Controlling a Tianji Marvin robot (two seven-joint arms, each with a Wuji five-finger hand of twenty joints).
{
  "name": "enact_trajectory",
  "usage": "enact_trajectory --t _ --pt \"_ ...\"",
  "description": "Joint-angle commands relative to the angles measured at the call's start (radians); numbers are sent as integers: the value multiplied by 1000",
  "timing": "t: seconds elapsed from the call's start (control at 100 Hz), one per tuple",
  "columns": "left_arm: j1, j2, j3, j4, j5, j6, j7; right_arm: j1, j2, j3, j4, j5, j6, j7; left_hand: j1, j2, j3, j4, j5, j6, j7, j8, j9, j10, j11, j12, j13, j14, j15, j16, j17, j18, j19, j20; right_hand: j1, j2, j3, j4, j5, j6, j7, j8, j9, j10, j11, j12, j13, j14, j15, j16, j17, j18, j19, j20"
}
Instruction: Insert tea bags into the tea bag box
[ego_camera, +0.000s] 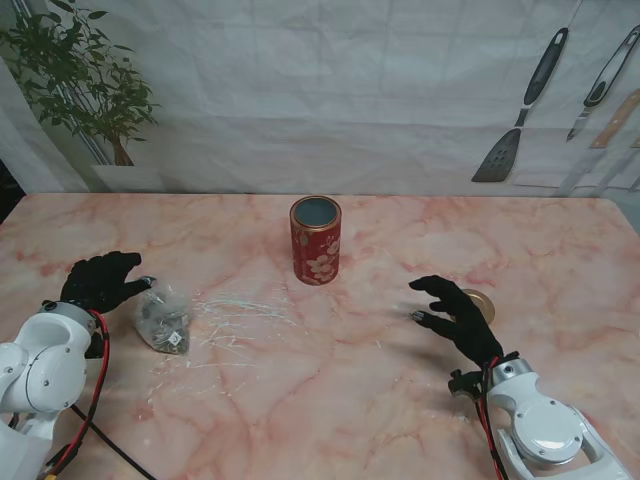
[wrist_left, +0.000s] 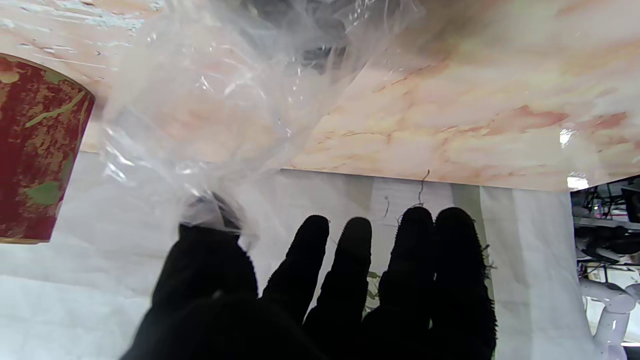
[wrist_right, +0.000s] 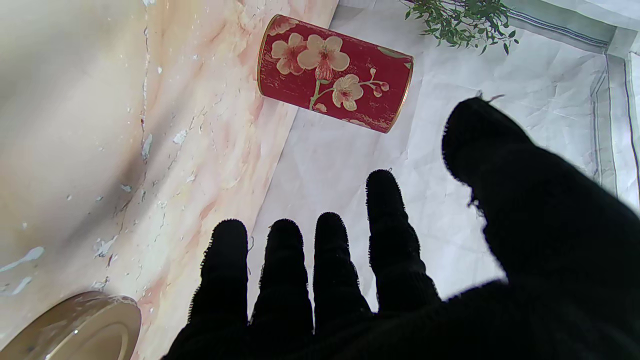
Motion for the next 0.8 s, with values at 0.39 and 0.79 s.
enact_trajectory --t 0.39,0.79 --pt "28 -3 -1 -38 21 -146 104 1 2 -8 12 9 -14 25 -97 28 -2 15 -71 -8 -41 -67 -57 12 -137 -166 -80 8 -222 -292 -104 85 -276 -171 5 3 -18 22 -7 -13 -14 7 -46 -28 15 0 -30 -45 14 7 -12 -55 -17 16" --pt "47 4 -17 -103 86 -220 86 0 2 -7 18 16 -28 26 -68 -48 9 18 -66 -18 -30 -85 -55 -8 -145 -182 -73 -30 -239 -340 -85 51 -341 -259 7 4 -17 22 -8 -14 -13 8 -47 -29 15 -2 -31 -44 17 8 -13 -66 -24 17"
